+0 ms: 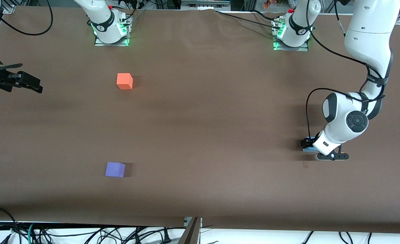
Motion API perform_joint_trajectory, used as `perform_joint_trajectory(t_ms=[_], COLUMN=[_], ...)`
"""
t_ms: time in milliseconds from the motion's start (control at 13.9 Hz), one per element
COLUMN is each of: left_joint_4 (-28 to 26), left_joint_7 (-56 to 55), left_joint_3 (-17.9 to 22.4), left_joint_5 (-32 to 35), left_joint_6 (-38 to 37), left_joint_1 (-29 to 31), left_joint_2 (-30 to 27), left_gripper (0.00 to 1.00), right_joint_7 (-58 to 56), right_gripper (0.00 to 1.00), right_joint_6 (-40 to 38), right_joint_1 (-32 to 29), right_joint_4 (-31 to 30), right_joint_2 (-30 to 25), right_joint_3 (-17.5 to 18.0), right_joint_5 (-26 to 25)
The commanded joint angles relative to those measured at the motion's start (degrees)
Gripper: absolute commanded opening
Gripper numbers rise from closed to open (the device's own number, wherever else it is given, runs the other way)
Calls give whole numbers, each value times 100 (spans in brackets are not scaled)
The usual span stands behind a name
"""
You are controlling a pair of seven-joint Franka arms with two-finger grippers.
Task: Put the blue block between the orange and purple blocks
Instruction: 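Reach the left gripper down and grasp the light-blue block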
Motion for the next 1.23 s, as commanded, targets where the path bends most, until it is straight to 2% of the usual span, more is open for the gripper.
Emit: perform_joint_trajectory(t_ms=[0,72,216,289,433,577,722,866,938,1010,1155], left_joint_4=[104,113,165,261,472,753,1349,1973,2420,2885,3599], left_joint_7=[66,57,-83,-319,-899,-1670,-2952,-3631,-4079,-4509,-5109], left_joint_3=[-27,-62,-377,-605,-1150,-1424,-1407,-1364,-1268,-1145,-829], left_joint_5=[-148,-148,-166,-166,-166,-175,-96,-122,-113,-105,-113], left_joint_6=[-187,-187,-205,-205,-310,-433,-468,-469,-469,-469,-469], left_joint_1=[-65,-100,-101,-109,-144,-555,-1362,-2223,-2576,-2884,-3482], left_joint_2=[-11,-46,-81,-90,-82,14,374,926,1268,1602,2105], left_gripper=[6,5,4,0,0,0,1,2,5,14,17], right_joint_7=[-46,-38,-38,-38,32,85,391,796,806,806,824], right_gripper=[100,100,100,100,100,100,100,100,100,100,100], right_joint_6=[40,48,57,57,48,57,66,101,223,337,461], right_joint_1=[-5,4,13,13,13,196,504,636,706,777,813], right_joint_4=[42,42,42,42,42,42,42,42,42,42,42], right_joint_2=[254,315,360,368,447,474,491,500,526,544,701], right_joint_3=[31,40,48,57,57,66,66,66,66,66,66], right_joint_5=[22,-4,-13,4,30,126,119,136,127,127,162])
